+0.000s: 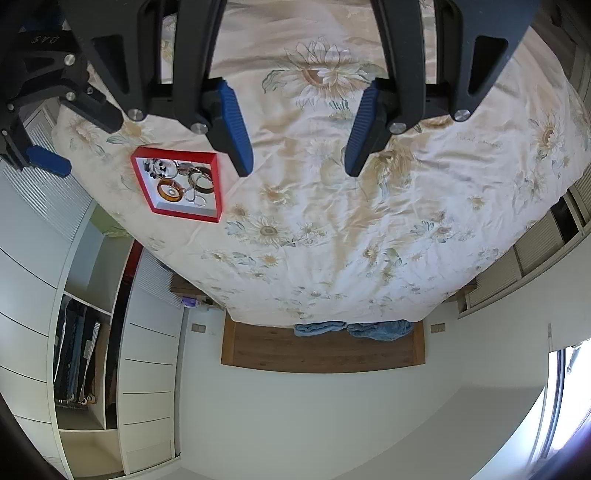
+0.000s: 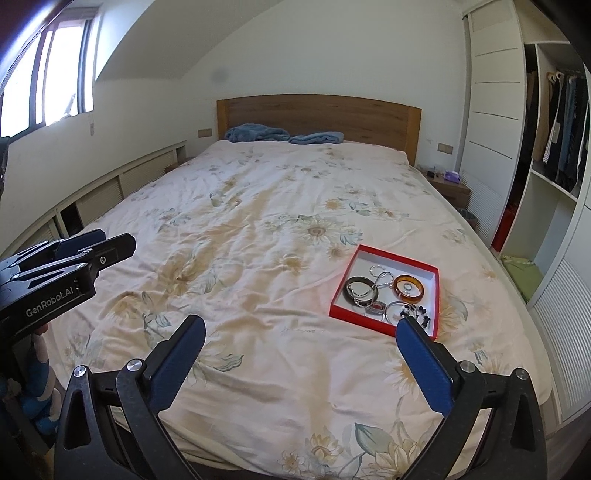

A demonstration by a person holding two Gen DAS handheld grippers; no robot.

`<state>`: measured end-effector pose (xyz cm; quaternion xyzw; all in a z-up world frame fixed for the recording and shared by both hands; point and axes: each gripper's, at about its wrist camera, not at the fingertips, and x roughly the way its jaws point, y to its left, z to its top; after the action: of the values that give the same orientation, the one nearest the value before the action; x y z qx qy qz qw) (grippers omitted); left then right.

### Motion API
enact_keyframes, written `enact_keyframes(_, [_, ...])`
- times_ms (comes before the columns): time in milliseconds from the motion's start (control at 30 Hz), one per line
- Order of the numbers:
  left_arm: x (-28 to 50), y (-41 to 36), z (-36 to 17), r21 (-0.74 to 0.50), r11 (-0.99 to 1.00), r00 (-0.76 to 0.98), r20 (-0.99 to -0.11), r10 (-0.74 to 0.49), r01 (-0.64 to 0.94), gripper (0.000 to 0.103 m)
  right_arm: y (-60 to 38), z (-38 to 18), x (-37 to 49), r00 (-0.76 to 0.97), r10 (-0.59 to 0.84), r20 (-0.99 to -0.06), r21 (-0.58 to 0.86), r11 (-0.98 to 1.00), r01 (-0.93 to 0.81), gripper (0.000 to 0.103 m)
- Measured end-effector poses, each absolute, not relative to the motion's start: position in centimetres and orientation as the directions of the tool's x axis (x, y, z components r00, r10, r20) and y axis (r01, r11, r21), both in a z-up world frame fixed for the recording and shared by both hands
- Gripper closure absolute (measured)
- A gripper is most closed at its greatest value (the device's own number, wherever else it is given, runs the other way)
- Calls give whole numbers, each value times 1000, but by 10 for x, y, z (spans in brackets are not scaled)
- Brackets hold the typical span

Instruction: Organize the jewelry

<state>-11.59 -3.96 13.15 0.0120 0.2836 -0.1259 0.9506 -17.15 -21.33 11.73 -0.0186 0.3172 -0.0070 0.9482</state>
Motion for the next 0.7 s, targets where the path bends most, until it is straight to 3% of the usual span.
enact_keyframes(700, [-110,-57,114,-32,961,786,-569,-242,273,53,-229,85,-163,768,-28,-640,-13,1000,25,1])
